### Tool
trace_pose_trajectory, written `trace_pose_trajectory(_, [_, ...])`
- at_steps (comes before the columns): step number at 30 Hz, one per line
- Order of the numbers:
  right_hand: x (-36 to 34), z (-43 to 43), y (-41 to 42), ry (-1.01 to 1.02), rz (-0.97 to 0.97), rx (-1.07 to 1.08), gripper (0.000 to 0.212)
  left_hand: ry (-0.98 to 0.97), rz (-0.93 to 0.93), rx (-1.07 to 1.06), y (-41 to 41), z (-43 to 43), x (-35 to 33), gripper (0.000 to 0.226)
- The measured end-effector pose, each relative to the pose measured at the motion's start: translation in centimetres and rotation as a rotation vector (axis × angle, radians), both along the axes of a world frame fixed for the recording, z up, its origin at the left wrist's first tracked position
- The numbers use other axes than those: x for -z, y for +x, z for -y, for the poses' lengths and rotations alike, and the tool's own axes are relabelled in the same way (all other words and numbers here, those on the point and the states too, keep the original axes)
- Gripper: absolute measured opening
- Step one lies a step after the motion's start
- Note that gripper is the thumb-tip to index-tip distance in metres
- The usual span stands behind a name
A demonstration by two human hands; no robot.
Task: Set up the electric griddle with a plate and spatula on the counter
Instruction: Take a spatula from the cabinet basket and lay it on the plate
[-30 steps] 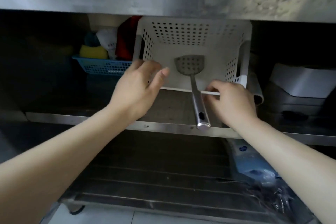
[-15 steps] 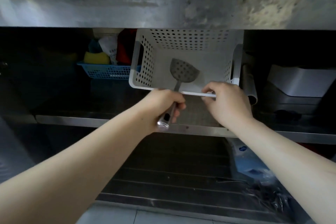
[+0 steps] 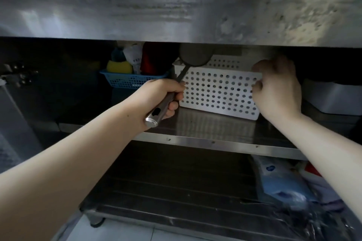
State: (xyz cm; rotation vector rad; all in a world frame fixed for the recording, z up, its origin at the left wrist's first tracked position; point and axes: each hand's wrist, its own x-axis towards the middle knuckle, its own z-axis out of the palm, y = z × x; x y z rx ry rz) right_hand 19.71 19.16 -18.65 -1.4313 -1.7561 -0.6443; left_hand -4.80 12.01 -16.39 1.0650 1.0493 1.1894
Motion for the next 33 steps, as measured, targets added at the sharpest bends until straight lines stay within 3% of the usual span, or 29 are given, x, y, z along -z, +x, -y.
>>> trace_pose_trajectory(3, [1.8,0.9,-0.8,0.048,0.123,-0.060,0.014,0.011,0.040,-0.001,-0.3,0.0,0.1,0.019])
trace_pose_trajectory(9, [3.6,-0.3,-1.7,-0.590,0.010,-0.076,0.070,-0.005,0.086,0.013,0.3,-0.3,-0.2,0.019])
trace_pose_trajectory(11, [3.2,-0.6,-1.7,-0.704,-0.010,-0.086,0.074,-0.016,0.084,0.021,0.5,-0.4,-0.4,0.019])
trace_pose_trajectory(14, [3.3,-0.6,-2.5,-0.727,-0.033,-0.131,0.059,-0.012,0.105,0.042,0.6,-0.7,-0.7,0.019])
trace_pose_trajectory(18, [1.9,-1.0,-4.3,-0.651,-0.350,-0.262,0.029,0.019,0.130,0.042,0.2,-0.8,-0.8,0.022])
trace_pose_trajectory(21, [0.5,-0.9,-6.0,-0.654,-0.534,-0.346,0.024,0.013,0.067,0.021,-1.2,-0.6,0.0,0.023])
trace_pose_trajectory(24, [0.1,0.3,-7.6,-0.725,-0.596,-0.383,0.019,-0.097,-0.012,0.015,-3.1,0.8,0.6,0.026])
trace_pose_trajectory(26, [-0.3,1.5,-8.7,-0.796,-0.650,-0.386,0.017,-0.214,0.020,0.060,-3.6,2.4,0.3,0.028])
trace_pose_trajectory(30, [-3.1,5.5,-11.8,-1.020,-0.941,-0.377,0.019,-0.368,-0.018,0.103,-3.7,6.3,-2.7,0.028])
trace_pose_trajectory(33, [-6.2,9.5,-13.4,-1.235,-1.118,-0.283,0.024,-0.464,-0.005,0.072,-3.8,8.6,-6.3,0.016])
